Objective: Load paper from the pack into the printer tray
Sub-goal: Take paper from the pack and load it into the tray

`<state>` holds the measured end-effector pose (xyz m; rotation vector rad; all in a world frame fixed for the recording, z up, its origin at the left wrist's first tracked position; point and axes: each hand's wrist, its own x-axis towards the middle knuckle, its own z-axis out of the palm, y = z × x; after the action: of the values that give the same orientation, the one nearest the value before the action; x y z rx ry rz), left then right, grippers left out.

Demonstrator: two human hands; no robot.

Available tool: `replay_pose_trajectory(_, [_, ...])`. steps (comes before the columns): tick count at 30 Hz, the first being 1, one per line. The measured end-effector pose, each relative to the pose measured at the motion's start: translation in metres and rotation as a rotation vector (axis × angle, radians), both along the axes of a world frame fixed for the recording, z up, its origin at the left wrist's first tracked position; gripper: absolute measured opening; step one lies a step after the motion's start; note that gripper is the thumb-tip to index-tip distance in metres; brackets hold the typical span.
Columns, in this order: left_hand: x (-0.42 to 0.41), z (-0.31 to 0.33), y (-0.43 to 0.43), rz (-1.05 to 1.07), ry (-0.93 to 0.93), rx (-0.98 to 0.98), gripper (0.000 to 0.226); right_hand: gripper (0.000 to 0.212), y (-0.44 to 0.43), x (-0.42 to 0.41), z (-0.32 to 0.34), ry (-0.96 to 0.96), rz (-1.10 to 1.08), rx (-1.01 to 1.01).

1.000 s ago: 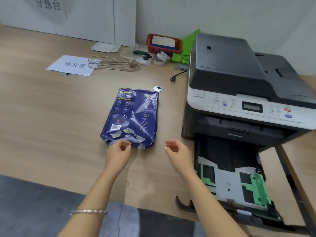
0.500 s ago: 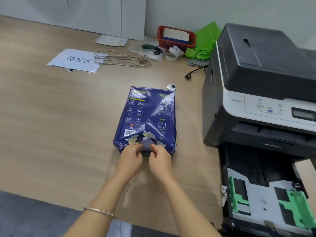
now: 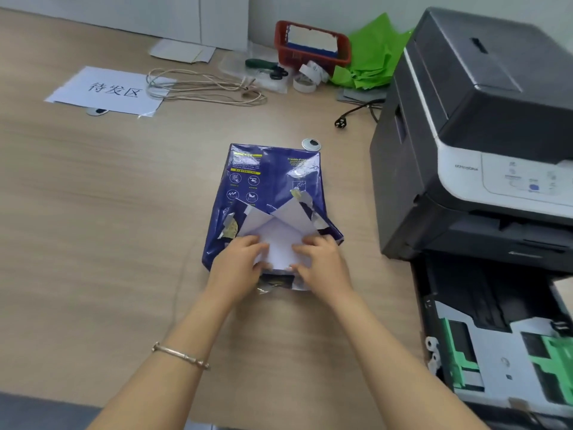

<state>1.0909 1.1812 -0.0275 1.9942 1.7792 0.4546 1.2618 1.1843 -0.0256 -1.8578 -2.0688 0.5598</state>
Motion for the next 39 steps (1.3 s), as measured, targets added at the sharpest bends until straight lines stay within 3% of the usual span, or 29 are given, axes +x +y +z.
replay_pose_trajectory(4, [-0.004, -0.001, 0.002, -0.075, 0.05, 0.007, 0.044, 0.051, 0.002, 0.003, -0.002, -0.08, 0.098, -0.022])
replay_pose_trajectory(10, [-0.013, 0.003, 0.008, -0.104, 0.062, 0.065, 0.024, 0.042, 0.003, 0.003, 0.001, -0.134, 0.15, -0.026])
replay_pose_trajectory(18, [-0.013, 0.018, 0.011, -0.13, 0.028, 0.002, 0.021, 0.038, 0.001, 0.007, 0.004, -0.058, 0.091, -0.045])
replay_pose_trajectory(25, [-0.013, 0.025, 0.012, -0.074, -0.025, -0.106, 0.021, 0.052, -0.01, 0.008, 0.001, 0.238, -0.23, 0.057])
replay_pose_trajectory(30, [-0.016, 0.023, 0.017, -0.084, -0.041, -0.122, 0.015, 0.045, -0.007, 0.013, 0.003, 0.415, -0.321, 0.015])
replay_pose_trajectory(32, [-0.015, 0.018, 0.016, -0.073, -0.022, -0.059, 0.017, 0.043, -0.008, 0.012, 0.006, 0.433, -0.383, 0.015])
replay_pose_trajectory(35, [-0.008, 0.013, 0.009, -0.103, 0.082, 0.226, 0.017, 0.037, -0.006, 0.01, 0.013, 0.431, -0.523, -0.012])
replay_pose_trajectory(39, [0.001, 0.013, -0.007, -0.262, 0.164, 0.353, 0.014, 0.029, 0.005, 0.005, 0.021, 0.864, -0.768, -0.308])
